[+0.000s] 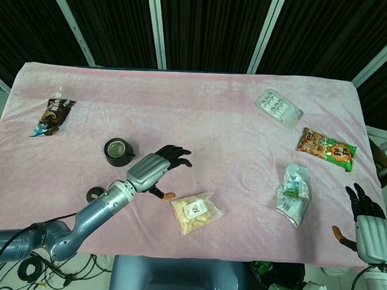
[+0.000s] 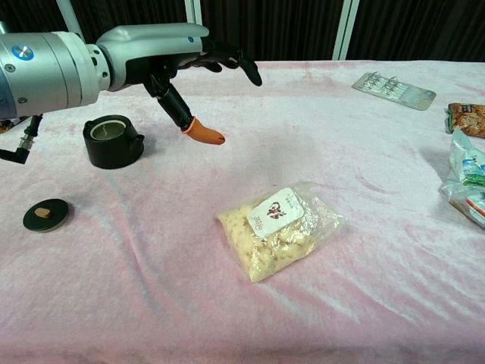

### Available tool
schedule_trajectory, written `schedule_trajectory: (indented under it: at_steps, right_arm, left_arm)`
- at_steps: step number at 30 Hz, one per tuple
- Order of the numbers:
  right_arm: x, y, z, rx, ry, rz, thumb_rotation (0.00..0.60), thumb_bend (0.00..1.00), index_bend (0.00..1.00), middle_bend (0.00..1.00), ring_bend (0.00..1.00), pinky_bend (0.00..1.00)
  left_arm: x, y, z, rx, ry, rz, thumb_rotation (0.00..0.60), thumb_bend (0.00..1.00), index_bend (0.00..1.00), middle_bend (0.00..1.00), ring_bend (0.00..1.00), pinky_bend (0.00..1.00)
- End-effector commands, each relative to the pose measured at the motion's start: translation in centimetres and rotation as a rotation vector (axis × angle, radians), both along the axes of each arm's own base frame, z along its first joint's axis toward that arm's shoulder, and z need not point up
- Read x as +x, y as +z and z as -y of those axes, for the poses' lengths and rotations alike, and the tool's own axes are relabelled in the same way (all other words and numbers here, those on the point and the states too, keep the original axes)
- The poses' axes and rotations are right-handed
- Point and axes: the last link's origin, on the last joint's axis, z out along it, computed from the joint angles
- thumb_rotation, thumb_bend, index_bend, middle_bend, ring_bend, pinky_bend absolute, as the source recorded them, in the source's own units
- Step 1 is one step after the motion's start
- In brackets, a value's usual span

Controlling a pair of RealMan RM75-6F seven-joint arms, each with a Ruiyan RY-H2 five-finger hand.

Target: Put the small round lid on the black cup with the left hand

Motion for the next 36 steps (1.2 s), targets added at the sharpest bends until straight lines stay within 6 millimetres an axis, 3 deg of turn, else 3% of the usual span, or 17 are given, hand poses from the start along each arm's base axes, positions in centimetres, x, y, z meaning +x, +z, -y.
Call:
schedule_trajectory:
  at_steps: [1, 29, 36]
  right_arm:
    - [0.0, 0.0, 0.0, 0.001, -0.002, 0.002, 0.600, 0.17, 0.00, 0.02, 0.14, 0.19]
    - [-0.1, 0.0, 0.1, 0.002, -0.003, 0.000, 0.600, 0.17, 0.00, 0.02, 0.14, 0.19]
    - [-0.1, 0.2, 0.0, -0.001, -0.003, 0.004, 0.600, 0.17, 0.00, 0.02, 0.14, 0.19]
  left_arm:
    - [-0.1, -0.3, -0.3, 0.020, -0.003, -0.012, 0.600, 0.19, 0.22, 0.08, 0.00, 0.03]
    - [-0.6, 0.0, -0.5, 0.048, 0.005, -0.043, 0.600, 0.19, 0.22, 0.09, 0.00, 0.05]
    - [-3.3, 1.7, -0.1, 0.151, -0.032, -0.215, 0.600, 0.19, 0.22, 0.11, 0.00, 0.10]
